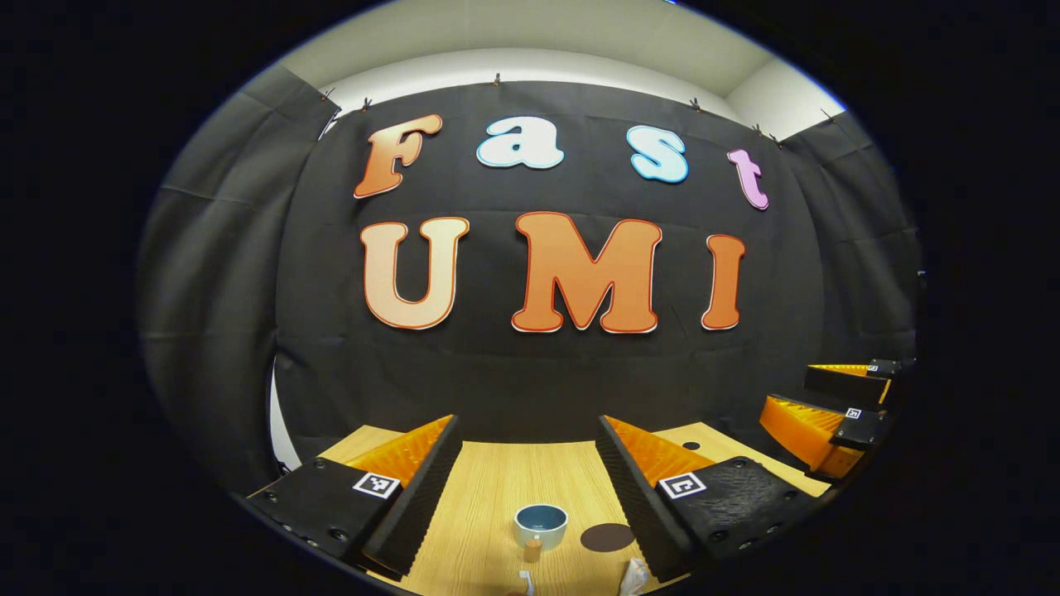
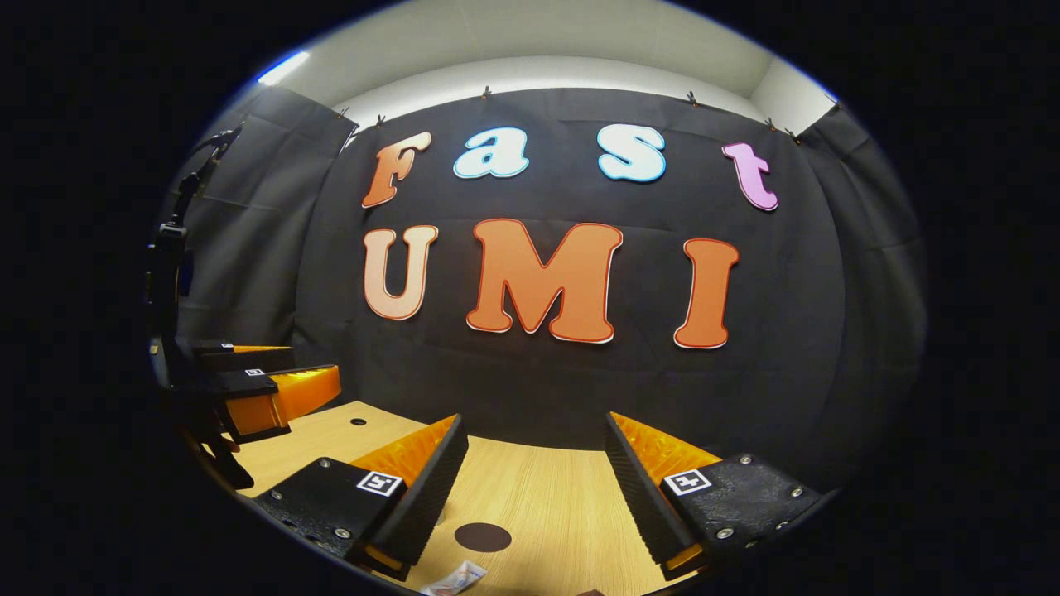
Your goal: Put the toothbrush and toothpaste on the desktop into the cup, then pick up the cup and place it on the coaster on the desktop.
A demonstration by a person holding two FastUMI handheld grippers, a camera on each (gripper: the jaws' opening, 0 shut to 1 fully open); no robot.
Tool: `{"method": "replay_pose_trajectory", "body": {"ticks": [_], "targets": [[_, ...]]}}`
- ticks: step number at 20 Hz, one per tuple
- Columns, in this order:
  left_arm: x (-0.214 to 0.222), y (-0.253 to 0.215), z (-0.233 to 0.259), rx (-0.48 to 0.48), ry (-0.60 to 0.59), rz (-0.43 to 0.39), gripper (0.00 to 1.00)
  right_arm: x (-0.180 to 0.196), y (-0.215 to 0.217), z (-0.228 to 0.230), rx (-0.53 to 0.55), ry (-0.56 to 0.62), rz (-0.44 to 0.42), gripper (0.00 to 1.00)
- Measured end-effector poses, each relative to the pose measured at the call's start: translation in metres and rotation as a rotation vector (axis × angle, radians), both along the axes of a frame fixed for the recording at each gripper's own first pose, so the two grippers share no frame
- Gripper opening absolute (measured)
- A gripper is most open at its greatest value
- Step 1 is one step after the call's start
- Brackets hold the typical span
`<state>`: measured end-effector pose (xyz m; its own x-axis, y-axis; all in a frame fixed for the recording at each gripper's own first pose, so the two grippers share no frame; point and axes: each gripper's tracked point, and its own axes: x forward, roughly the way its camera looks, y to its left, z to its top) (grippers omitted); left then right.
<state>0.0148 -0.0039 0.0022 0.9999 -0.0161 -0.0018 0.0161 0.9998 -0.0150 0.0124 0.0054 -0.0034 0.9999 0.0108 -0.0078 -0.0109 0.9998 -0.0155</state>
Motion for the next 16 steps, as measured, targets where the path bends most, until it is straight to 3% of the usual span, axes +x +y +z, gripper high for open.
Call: {"method": "replay_pose_trajectory", "body": {"ticks": [10,16], "targets": [[0.011,0.003,-0.004,-0.002,0.014,0.001,0.96,0.014,-0.002,-0.008,-0.010,0.014,0.001,0.99],[0.021,0.003,-0.020,0.003,0.080,0.005,0.98,0.024,-0.005,-0.040,-0.001,0.128,-0.011,0.99]]}}
